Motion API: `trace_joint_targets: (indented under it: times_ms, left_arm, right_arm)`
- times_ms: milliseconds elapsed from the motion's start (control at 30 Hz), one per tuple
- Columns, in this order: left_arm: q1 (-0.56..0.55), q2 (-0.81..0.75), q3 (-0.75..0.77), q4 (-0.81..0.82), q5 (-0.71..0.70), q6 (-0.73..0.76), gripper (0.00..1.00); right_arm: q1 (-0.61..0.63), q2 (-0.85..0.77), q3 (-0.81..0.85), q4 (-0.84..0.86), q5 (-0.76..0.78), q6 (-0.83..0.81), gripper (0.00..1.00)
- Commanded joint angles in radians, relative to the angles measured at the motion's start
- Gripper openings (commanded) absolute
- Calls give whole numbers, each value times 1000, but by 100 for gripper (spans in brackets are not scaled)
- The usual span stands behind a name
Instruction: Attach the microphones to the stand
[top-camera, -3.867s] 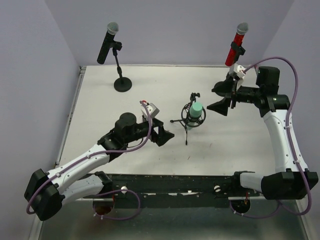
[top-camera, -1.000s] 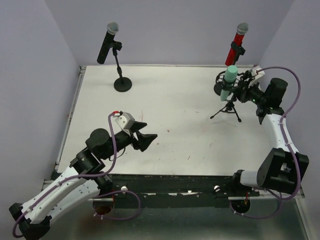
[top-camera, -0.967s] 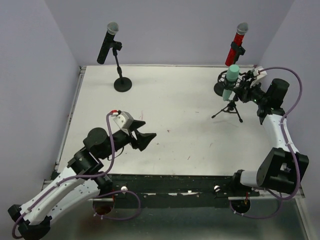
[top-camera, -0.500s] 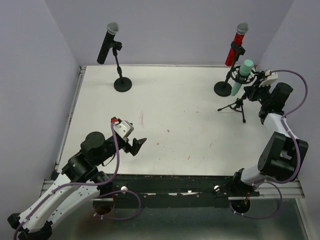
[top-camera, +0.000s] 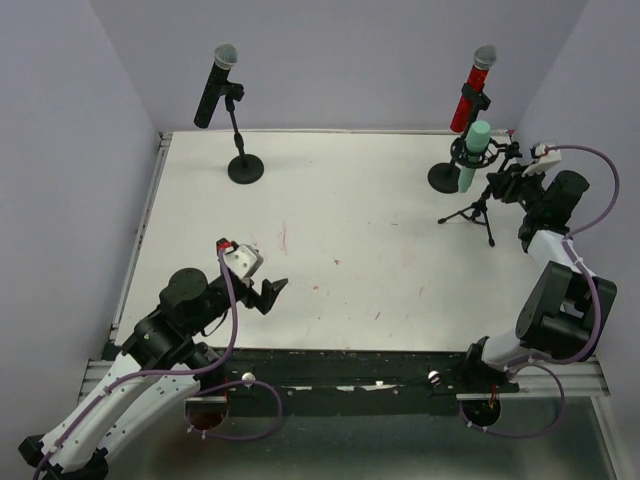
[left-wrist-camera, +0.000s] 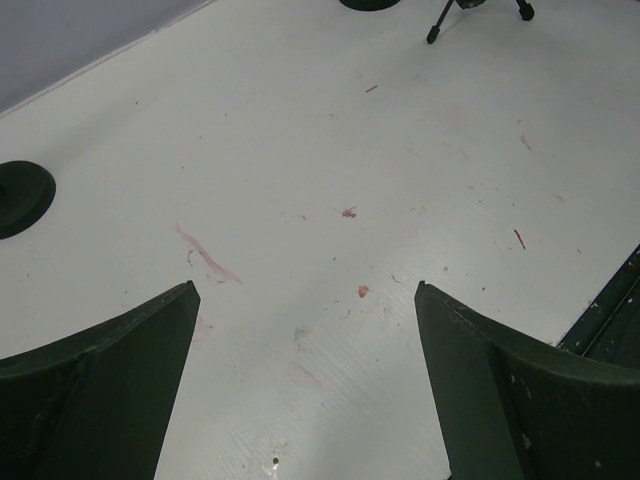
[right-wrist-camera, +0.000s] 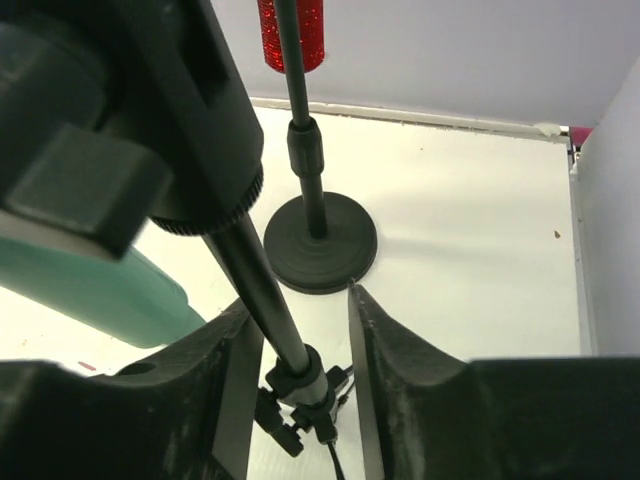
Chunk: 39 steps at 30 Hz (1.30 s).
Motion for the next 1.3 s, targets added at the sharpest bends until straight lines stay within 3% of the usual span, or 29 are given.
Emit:
trace_joint_targets:
  times_ms: [0,267,400,633,867,1033,1267]
  left_arm:
    - [9,-7,10,11,-1,5,97]
    - [11,-25,9,8,2,0,97]
    - [16,-41,10,8,3,-14,97]
    - [75,-24,45,-14,20,-101,98]
    - [281,106,163,-28,67,-284,98]
    - [382,171,246,-69,83,-304,98]
    - [382,94,240,-90,31,-267,98]
  right_arm:
    - [-27,-20,-21,38,-65,7,49]
    - [-47,-116,-34,-80,-109,-50,80]
    - [-74,-193,-11,-228,-92,-88,89]
    - [-90,-334,55,-618,-54,-113,94]
    - [-90,-471,69,-816,-244,-15,100]
    - [-90,-514,25,-794,-319,112,100]
    - [-90,-598,-79,-652,-103,304,100]
